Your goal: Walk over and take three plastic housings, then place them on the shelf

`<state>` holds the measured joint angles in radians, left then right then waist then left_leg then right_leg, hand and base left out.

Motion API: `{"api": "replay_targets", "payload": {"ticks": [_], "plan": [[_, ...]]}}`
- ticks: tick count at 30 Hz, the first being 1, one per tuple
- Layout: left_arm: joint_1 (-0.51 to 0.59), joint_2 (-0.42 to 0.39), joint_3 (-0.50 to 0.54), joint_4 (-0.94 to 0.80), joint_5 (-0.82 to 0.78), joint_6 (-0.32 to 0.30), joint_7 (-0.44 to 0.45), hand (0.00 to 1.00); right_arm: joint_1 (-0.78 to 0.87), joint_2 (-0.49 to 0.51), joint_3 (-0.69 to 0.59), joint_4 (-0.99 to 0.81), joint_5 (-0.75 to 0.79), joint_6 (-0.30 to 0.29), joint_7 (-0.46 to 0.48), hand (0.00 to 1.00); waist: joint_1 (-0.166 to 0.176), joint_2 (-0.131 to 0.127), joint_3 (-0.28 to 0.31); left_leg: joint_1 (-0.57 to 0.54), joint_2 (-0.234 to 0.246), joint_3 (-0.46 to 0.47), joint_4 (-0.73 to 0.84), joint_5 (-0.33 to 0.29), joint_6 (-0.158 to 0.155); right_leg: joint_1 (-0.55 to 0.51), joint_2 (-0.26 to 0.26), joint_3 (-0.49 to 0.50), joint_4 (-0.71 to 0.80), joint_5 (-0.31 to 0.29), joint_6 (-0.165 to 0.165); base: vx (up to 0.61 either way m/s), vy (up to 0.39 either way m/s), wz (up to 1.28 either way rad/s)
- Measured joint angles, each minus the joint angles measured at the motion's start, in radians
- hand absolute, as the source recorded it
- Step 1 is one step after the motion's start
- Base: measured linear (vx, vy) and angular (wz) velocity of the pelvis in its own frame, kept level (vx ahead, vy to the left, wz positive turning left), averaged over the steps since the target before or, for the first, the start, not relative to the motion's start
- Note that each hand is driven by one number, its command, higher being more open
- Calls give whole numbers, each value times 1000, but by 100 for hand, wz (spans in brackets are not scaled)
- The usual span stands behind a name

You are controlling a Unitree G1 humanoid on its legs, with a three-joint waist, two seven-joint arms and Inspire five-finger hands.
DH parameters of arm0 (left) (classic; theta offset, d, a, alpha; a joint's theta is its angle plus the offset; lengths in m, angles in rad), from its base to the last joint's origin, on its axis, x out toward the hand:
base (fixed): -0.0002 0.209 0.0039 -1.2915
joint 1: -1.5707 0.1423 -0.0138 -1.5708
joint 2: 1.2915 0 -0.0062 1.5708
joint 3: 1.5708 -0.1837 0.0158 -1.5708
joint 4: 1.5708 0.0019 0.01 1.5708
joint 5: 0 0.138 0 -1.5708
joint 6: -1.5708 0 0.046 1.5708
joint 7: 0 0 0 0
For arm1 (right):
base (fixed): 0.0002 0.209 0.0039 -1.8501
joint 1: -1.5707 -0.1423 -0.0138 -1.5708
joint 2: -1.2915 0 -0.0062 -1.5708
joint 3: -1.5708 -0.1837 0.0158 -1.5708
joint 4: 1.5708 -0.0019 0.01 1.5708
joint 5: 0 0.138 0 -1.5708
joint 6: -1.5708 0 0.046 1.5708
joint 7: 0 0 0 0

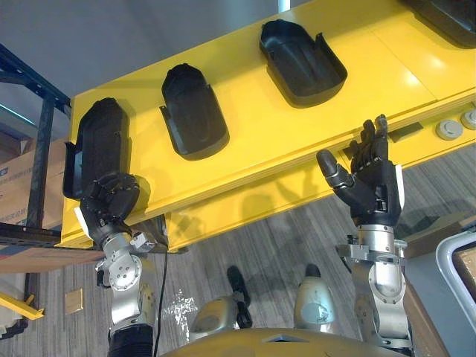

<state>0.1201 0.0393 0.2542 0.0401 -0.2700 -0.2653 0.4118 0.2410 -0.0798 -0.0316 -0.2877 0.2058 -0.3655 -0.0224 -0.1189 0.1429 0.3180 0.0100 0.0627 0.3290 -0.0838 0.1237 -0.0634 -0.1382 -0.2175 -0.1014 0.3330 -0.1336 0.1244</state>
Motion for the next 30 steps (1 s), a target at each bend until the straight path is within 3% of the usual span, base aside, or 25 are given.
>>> {"api": "replay_targets", "payload": {"ticks": [2,3,10,16,19,24,30], "plan": [[-1,2,0,0,-1,0,0,0,0,0,1,0,4,0,8,100,-2,0,0,1,0,1,0,0,0,0,0,1,-1,0,1,0,0,0],[-3,6,0,0,-2,0,0,100,0,0,1,0,6,0,12,100,-5,-1,0,1,0,2,0,0,0,0,1,3,-2,1,1,0,0,0],[-41,17,-11,-11,-33,-15,-30,100,7,10,6,0,7,0,21,100,-23,-5,-7,18,3,8,0,-2,-3,24,7,8,-26,10,7,11,-6,-3],[-18,17,-52,-194,-33,-38,-98,100,9,43,38,0,6,0,8,100,-16,-19,-47,29,15,-8,0,-3,-3,84,15,-22,-99,40,10,22,19,7],[25,16,-61,-294,-34,-45,-168,100,9,55,72,0,5,0,-21,100,-7,-20,-91,35,18,-26,0,-6,-3,119,25,-43,-136,50,11,24,2,16],[123,13,-97,-442,-45,-56,-360,100,-17,63,80,3,-2,0,-87,100,33,-17,-134,36,22,-39,-1,-6,-3,164,33,-68,-209,85,12,-14,24,8],[166,13,-120,-496,-32,-19,-393,100,-42,89,80,16,-5,0,-136,100,38,-31,-168,36,21,-52,-5,-6,-2,202,36,-95,-270,117,13,-13,19,6]]}}
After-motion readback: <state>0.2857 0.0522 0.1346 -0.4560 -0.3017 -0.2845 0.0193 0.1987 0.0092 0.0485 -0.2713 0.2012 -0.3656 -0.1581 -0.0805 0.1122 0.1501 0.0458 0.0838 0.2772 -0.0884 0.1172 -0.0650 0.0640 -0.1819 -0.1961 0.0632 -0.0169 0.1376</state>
